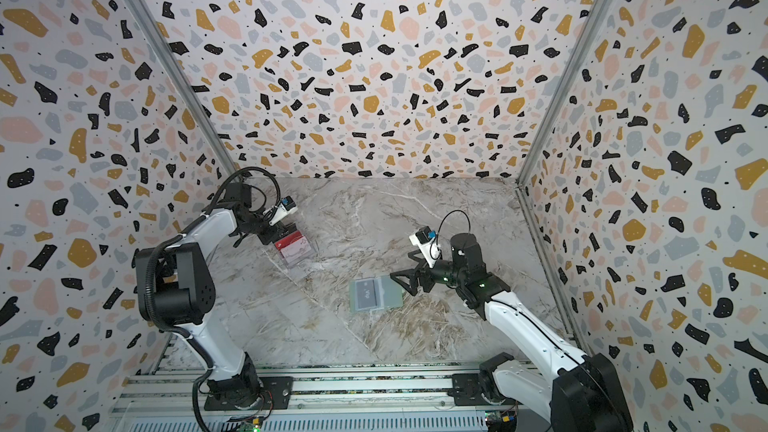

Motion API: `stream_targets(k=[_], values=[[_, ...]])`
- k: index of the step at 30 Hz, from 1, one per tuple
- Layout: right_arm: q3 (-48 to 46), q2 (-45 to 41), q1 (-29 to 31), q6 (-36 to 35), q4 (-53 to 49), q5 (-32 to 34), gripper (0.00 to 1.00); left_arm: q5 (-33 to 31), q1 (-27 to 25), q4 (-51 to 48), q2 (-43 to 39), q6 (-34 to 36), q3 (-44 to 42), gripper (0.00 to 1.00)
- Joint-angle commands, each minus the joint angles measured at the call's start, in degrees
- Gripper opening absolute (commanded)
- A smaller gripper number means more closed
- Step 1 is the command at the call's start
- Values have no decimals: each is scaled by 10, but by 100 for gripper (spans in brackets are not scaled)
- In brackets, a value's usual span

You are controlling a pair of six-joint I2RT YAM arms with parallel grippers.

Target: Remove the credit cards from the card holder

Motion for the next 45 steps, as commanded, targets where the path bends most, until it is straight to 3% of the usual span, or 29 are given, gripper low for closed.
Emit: stream_targets(k=[1, 13, 27, 45], values=[[-4, -22, -2, 7, 16, 3, 99, 17, 5, -18, 13, 7, 1, 0], [-5, -24, -2, 9, 16, 5, 99, 24, 5, -26, 32, 1, 10, 3], [-4, -23, -2, 9, 16, 4, 99, 41, 5, -36, 35, -4, 22, 15], [-5, -22, -2, 9, 19, 8, 99, -13, 5, 35, 16, -65, 4, 16]])
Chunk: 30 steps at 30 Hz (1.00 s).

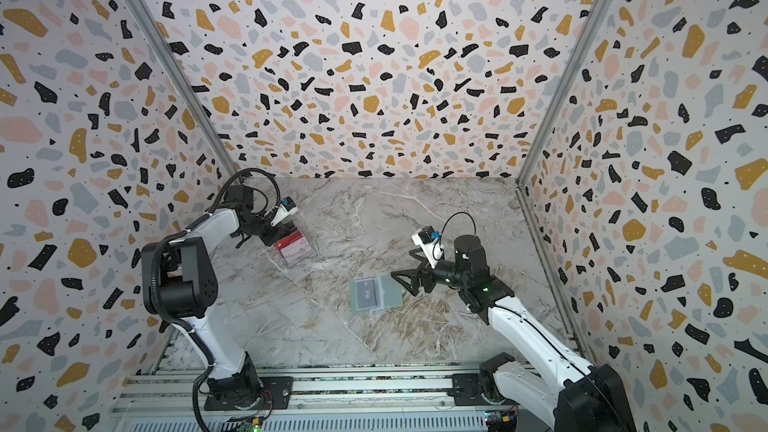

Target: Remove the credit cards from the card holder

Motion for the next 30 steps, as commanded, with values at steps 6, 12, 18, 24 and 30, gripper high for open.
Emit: stream_targets(k=[6, 12, 18, 24, 30], values=[[-2, -4, -2, 2, 14, 3, 99, -31, 3, 42, -25, -32, -10, 16], [-4, -4, -2, 2, 15, 5, 99, -35, 3, 59, -42, -41, -20, 23], [-4, -2, -2, 3, 15, 15, 99, -25, 2, 58, -68, -39, -23, 25], [-10, -2, -2, 19, 21, 65, 98, -36, -5, 79, -103, -95, -31, 35], [-8, 9, -2, 26, 20, 82, 98, -87, -53, 100, -148, -163, -47, 36]])
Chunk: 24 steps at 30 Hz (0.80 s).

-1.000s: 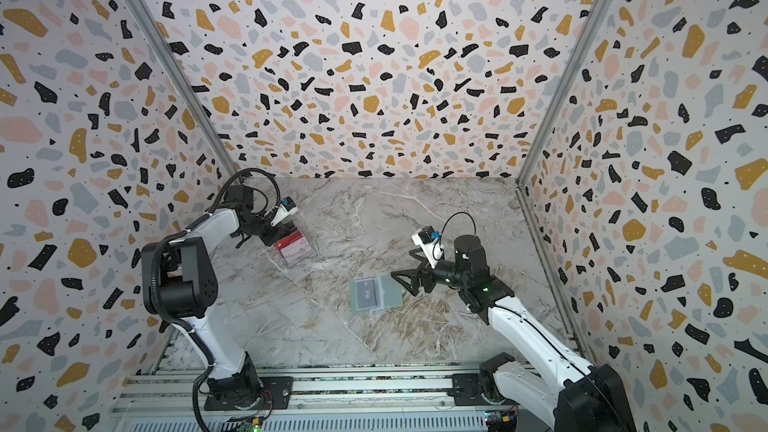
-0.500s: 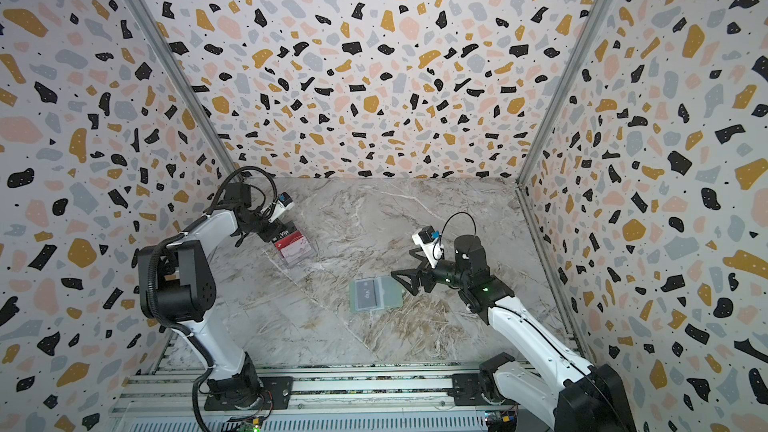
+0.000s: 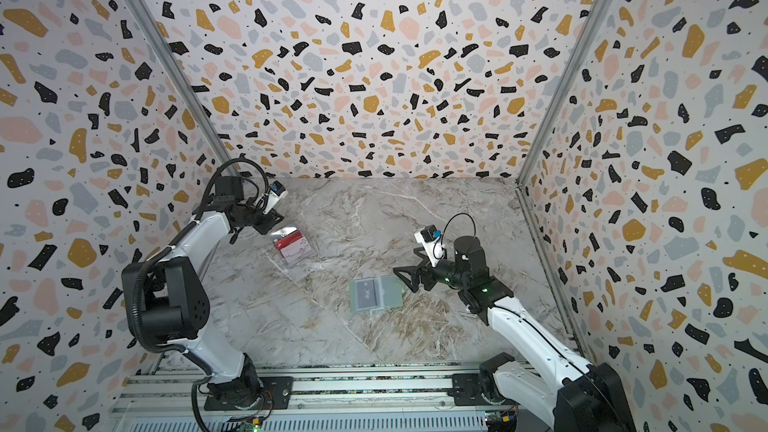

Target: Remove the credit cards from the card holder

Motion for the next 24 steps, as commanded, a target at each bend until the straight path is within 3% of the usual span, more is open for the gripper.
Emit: stream_targets(k=[1, 9, 17, 24], values=[[1, 2, -2, 11, 9, 18, 98, -40, -33, 24, -32, -62, -14, 36], [0, 13, -1, 13, 8, 29, 98, -44, -94, 69, -82, -206, -41, 41], [-2, 23, -2, 19, 17, 24, 98, -135, -195, 89, -150, -298, -97, 45], [-2, 29, -2, 22, 20, 23, 98, -165, -251, 134, -228, -403, -181, 43]])
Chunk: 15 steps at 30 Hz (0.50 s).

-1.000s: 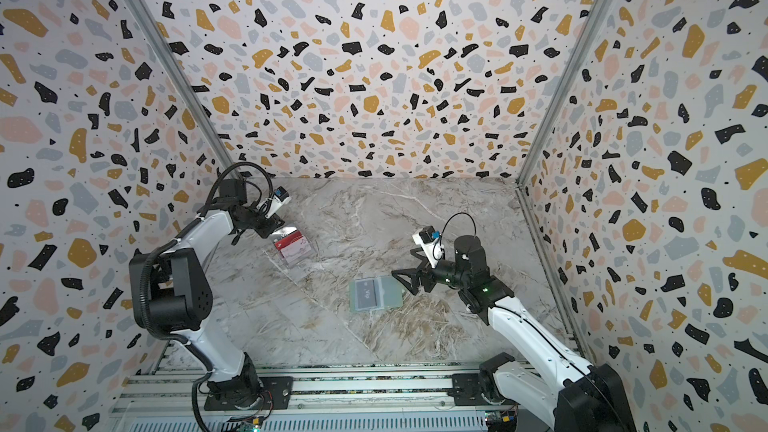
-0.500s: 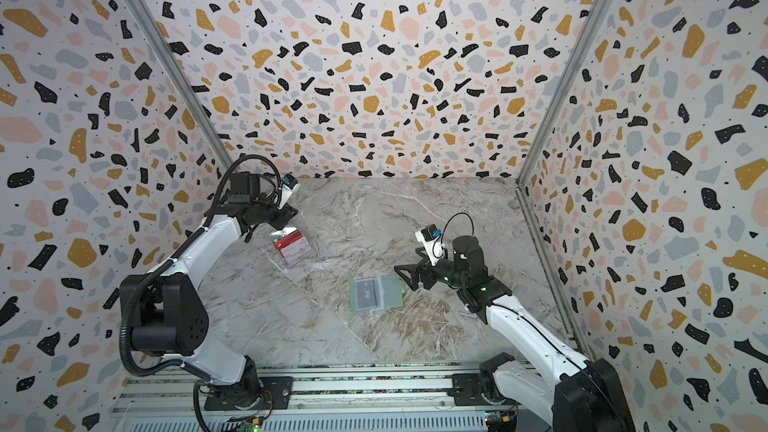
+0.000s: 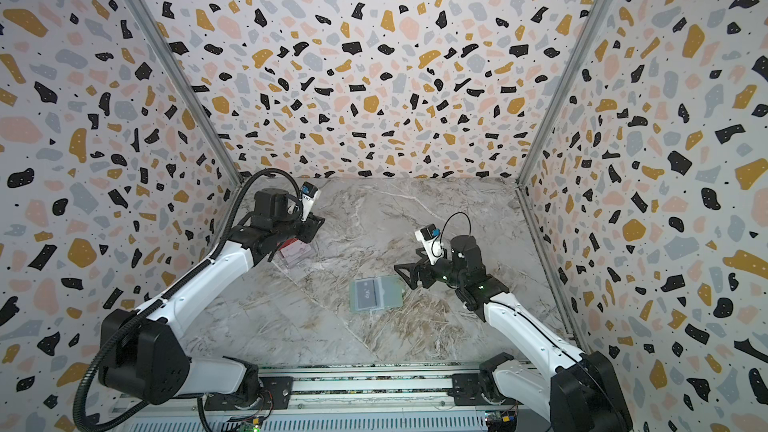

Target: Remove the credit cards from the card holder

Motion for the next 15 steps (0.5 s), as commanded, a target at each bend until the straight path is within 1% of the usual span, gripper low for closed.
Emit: stream_targets(k=[1, 3, 5, 9, 13, 15], values=[[-2, 3, -2, 7, 11, -1, 98, -35, -24, 41, -38, -84, -29, 43], [-2, 5, -2, 7, 12, -3, 98, -43, -38, 49, -52, -116, -46, 42], [0, 10, -2, 6, 12, -3, 98, -41, -48, 57, -62, -152, -62, 38], [3, 17, -1, 11, 15, -4, 97, -8, -71, 90, -78, -217, -110, 35], [6, 26, 5, 14, 17, -2, 97, -28, -100, 126, -96, -268, -167, 29], [9, 30, 11, 10, 11, 3, 97, -35, -111, 130, -97, -294, -184, 24]])
